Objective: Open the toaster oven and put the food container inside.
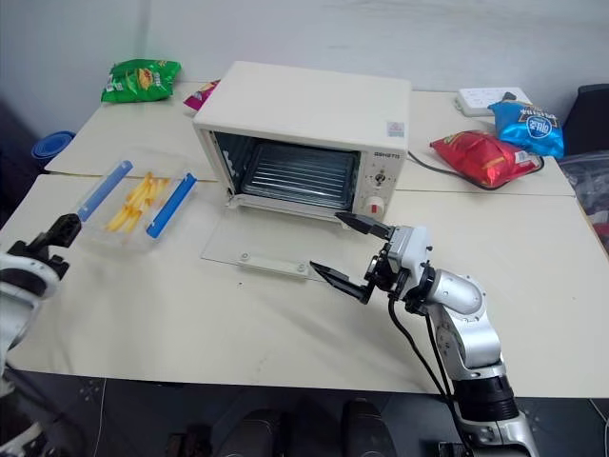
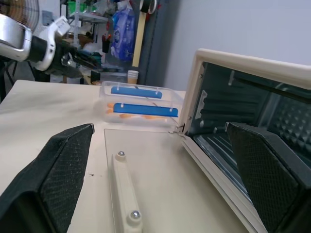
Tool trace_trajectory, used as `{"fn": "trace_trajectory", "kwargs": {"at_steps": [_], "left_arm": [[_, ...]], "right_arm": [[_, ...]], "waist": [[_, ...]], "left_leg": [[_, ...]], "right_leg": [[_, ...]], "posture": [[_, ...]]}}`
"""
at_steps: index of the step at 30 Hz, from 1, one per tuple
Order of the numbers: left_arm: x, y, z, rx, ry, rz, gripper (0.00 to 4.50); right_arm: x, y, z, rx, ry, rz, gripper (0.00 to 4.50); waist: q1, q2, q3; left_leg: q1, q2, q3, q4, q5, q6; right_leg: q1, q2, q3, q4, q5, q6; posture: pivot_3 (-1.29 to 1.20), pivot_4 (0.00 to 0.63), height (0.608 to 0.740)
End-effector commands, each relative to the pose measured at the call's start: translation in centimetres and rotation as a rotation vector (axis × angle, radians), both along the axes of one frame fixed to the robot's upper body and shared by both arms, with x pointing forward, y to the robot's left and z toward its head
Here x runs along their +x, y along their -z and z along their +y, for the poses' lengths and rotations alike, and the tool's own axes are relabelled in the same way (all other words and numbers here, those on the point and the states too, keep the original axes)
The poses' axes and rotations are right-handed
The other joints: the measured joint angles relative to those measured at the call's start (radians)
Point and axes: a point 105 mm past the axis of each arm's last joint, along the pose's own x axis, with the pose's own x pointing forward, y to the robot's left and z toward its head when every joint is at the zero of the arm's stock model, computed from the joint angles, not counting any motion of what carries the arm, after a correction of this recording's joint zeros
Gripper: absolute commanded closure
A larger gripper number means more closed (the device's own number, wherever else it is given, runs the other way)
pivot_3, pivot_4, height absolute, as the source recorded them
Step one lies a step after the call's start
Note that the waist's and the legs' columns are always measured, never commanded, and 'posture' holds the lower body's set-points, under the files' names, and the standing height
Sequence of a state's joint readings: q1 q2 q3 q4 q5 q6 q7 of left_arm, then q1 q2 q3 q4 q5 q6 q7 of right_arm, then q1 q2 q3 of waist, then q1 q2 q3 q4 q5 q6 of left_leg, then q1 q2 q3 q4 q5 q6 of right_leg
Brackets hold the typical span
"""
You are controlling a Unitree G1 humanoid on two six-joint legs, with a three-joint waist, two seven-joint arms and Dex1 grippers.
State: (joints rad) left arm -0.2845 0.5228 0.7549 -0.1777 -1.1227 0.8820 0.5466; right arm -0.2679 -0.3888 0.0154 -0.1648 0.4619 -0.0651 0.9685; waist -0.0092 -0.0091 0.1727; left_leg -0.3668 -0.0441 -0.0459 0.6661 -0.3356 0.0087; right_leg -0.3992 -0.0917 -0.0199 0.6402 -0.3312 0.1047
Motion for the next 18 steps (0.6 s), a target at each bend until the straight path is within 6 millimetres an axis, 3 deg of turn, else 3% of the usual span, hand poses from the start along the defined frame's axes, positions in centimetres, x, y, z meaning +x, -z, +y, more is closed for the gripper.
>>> {"fn": "trace_trajectory", "kwargs": {"at_steps": [1, 6, 10, 18], "left_arm": [[1.4, -0.3, 0.4, -0.017, -0.035, 0.073, 0.02], [3.5, 0.6, 0.7, -0.049, 0.03, 0.262, 0.02], [4.4, 0.6, 1.4, -0.055, 0.036, 0.29, 0.02], [4.4, 0.1, 1.9, -0.085, 0.059, 0.276, 2.31]], "right_arm": [[-0.4, -1.4, -0.1, 0.02, 0.014, -0.065, 0.0], [-0.4, -2.1, -0.2, 0.074, 0.048, -0.063, 0.0], [-0.7, -2.3, 0.3, 0.084, 0.042, -0.064, 0.0], [-0.5, -3.1, 0.5, 0.1, 0.049, -0.091, 0.0]], "waist": [[0.001, 0.0, 0.0], [0.004, -0.001, 0.0], [0.005, -0.001, 0.0], [0.001, -0.001, 0.0]], "left_leg": [[0.0, 0.0, 0.0, 0.0, 0.0, 0.0], [-0.001, -0.001, 0.0, 0.002, 0.001, -0.001], [-0.002, -0.003, 0.0, 0.001, 0.001, -0.001], [-0.003, -0.003, 0.0, 0.001, 0.001, -0.002]], "right_leg": [[-0.001, 0.0, 0.0, 0.001, 0.0, 0.0], [-0.003, 0.0, 0.0, 0.004, 0.0, 0.0], [-0.006, -0.001, 0.001, 0.006, 0.0, 0.0], [-0.01, -0.001, 0.0, 0.006, 0.0, 0.0]], "posture": [[0.0, 0.15, 0.74], [0.0, 0.15, 0.74], [0.0, 0.15, 0.74], [0.0, 0.15, 0.74]]}}
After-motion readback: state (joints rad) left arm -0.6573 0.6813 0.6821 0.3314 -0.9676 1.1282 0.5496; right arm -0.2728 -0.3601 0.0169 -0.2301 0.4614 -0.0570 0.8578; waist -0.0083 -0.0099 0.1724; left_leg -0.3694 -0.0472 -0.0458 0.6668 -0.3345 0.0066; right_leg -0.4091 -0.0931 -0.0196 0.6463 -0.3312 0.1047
